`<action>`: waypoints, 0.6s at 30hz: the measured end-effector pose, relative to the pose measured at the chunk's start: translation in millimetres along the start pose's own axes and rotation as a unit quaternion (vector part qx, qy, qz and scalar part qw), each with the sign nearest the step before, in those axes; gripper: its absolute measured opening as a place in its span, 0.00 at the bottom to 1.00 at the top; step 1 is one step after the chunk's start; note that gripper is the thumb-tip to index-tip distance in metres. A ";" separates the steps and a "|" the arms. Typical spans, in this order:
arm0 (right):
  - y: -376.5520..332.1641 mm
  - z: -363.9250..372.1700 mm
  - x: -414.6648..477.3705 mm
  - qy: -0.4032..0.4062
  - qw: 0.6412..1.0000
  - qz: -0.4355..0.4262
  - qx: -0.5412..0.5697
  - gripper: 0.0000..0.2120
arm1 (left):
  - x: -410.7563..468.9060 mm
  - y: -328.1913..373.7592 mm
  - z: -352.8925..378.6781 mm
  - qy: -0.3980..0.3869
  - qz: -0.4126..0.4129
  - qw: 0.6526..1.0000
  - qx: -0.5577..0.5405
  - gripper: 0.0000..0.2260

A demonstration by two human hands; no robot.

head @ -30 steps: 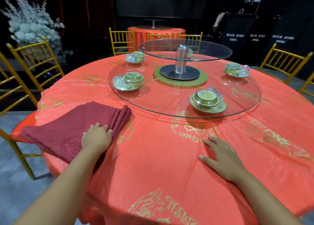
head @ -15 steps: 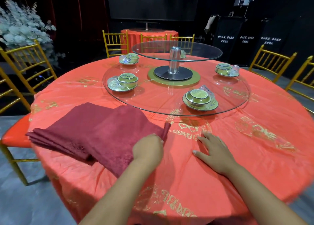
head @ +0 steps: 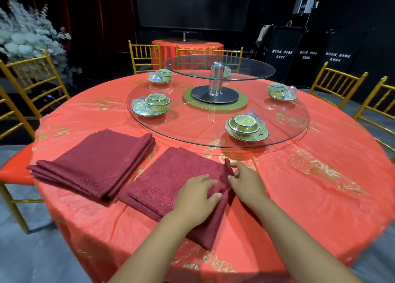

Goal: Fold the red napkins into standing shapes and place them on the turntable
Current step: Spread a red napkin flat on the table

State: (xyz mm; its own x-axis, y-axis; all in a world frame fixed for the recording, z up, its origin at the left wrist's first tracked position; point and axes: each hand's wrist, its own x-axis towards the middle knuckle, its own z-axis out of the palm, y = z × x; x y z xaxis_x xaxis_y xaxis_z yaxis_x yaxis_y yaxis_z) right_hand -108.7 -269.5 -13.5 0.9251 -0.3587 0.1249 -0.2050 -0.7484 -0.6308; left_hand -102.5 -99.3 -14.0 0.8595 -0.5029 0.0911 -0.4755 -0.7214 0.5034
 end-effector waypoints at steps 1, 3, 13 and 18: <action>1.4 0.3 3.0 0.013 1.000 0.001 0.000 0.17 | -4.8 -12.3 -4.2 0.031 -0.011 0.999 0.027 0.21; 5.5 -1.9 9.8 0.040 0.999 0.011 -0.014 0.17 | -15.8 -35.5 -12.7 0.073 -0.047 0.993 0.085 0.23; -52.8 32.8 -50.2 -0.126 0.965 -0.206 -0.104 0.31 | -49.0 -76.8 -20.7 0.140 -0.149 0.978 0.027 0.31; -56.1 57.7 -81.0 -0.118 0.950 -0.259 -0.124 0.23 | -54.7 -79.2 -25.8 0.125 -0.159 0.979 0.018 0.31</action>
State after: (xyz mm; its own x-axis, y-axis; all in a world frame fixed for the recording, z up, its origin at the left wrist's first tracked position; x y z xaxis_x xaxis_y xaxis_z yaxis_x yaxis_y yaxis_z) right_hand -153.7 -166.3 -32.4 0.9624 0.2075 0.1755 0.2558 -0.9096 -0.3274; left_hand -106.9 -2.4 -36.7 0.9823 -0.1212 0.1432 -0.1782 -0.8410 0.5108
